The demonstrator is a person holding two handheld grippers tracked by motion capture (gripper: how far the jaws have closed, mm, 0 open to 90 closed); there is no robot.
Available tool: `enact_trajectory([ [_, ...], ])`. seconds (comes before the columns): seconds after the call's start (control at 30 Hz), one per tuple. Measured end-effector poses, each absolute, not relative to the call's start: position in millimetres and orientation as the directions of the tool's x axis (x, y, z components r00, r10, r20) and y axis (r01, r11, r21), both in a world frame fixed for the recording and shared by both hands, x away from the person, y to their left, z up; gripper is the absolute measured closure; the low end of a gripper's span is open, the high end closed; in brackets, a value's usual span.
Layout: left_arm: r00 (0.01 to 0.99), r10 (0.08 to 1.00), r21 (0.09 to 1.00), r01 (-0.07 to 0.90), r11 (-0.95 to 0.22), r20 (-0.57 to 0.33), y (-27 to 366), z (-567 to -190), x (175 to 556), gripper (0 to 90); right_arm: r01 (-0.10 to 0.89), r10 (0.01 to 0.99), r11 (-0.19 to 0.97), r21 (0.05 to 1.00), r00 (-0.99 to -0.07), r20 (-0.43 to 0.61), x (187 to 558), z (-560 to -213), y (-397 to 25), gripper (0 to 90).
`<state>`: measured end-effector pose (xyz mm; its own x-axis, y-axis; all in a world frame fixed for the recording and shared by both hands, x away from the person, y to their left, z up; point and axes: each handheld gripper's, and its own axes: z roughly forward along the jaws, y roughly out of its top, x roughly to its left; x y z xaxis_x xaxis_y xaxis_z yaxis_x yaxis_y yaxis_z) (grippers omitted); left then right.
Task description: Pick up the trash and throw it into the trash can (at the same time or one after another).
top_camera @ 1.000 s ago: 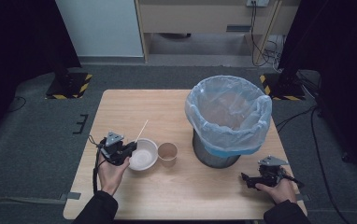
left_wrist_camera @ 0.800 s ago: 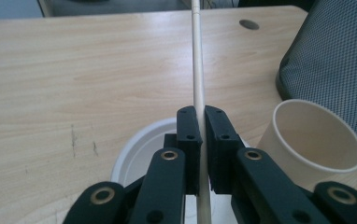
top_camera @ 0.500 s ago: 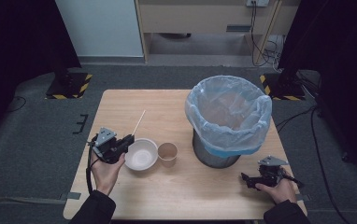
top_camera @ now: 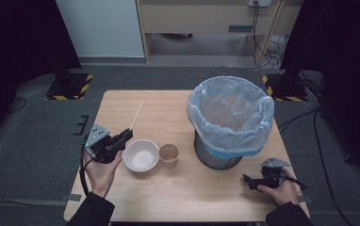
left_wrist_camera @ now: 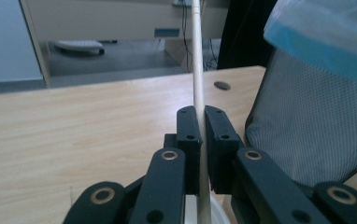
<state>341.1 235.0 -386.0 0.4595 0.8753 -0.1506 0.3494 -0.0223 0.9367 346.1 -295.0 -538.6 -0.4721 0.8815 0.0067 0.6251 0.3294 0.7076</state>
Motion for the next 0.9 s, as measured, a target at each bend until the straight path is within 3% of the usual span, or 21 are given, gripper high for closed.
enact_trajectory([
  [0.9,0.541,0.831,0.985,0.163,0.048,-0.130,221,-319,333,85.0,0.627,0.884,0.325,0.707,-0.468,0.008,346,-539,-294,1.4],
])
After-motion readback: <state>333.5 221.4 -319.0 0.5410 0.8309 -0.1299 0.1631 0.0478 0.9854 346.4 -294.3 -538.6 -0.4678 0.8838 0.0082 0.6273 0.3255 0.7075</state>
